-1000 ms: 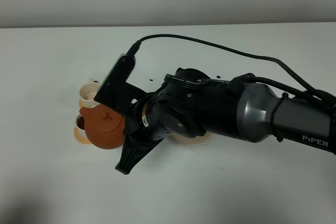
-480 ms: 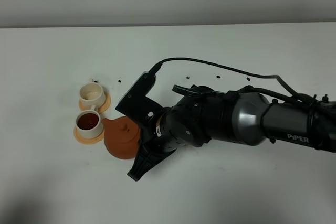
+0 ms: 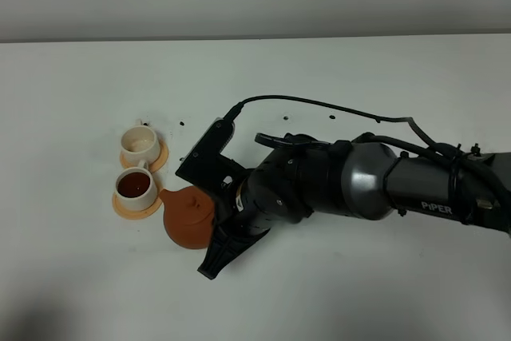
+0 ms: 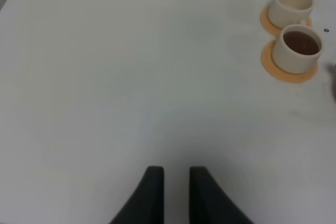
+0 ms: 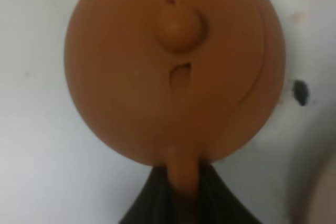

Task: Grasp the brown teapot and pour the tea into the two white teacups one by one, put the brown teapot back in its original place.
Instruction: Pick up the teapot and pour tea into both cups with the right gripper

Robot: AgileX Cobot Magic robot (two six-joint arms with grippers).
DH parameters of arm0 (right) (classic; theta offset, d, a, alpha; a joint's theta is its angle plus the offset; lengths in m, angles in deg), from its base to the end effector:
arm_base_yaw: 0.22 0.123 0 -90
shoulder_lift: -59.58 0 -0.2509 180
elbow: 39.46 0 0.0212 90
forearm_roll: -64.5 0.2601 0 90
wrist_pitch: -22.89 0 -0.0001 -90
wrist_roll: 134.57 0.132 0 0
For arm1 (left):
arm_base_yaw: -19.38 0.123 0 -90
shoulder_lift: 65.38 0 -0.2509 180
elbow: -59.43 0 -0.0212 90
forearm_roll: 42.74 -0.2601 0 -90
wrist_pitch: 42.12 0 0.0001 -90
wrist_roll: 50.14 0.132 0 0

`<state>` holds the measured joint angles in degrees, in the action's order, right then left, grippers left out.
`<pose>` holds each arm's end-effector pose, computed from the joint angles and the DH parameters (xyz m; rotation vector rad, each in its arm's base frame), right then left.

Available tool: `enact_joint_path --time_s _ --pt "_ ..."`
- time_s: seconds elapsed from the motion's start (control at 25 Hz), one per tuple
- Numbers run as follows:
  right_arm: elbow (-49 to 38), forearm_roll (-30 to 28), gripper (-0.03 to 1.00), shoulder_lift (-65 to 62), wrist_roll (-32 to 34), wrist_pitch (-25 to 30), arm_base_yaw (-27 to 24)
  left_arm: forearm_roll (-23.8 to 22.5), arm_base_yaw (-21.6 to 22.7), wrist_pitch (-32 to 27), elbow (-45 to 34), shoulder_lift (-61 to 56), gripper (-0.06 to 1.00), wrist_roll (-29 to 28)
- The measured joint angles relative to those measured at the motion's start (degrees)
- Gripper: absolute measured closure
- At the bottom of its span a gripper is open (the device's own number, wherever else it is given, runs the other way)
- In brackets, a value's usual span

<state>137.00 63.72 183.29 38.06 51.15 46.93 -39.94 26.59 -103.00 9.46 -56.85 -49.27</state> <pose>0.2820 0.3028 0.0710 -1.2634 2.4205 0.1900 0.0776 0.0041 0.2495 -0.1139 2.0795 0.0270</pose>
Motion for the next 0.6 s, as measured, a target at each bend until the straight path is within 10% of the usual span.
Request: enact_joint_path --time_s 0.6 --pt "17.9 -22.8 0.88 2.7 -0.1 9.3 -4.7 0.0 0.0 0.0 0.0 0.0 0.83 0.0"
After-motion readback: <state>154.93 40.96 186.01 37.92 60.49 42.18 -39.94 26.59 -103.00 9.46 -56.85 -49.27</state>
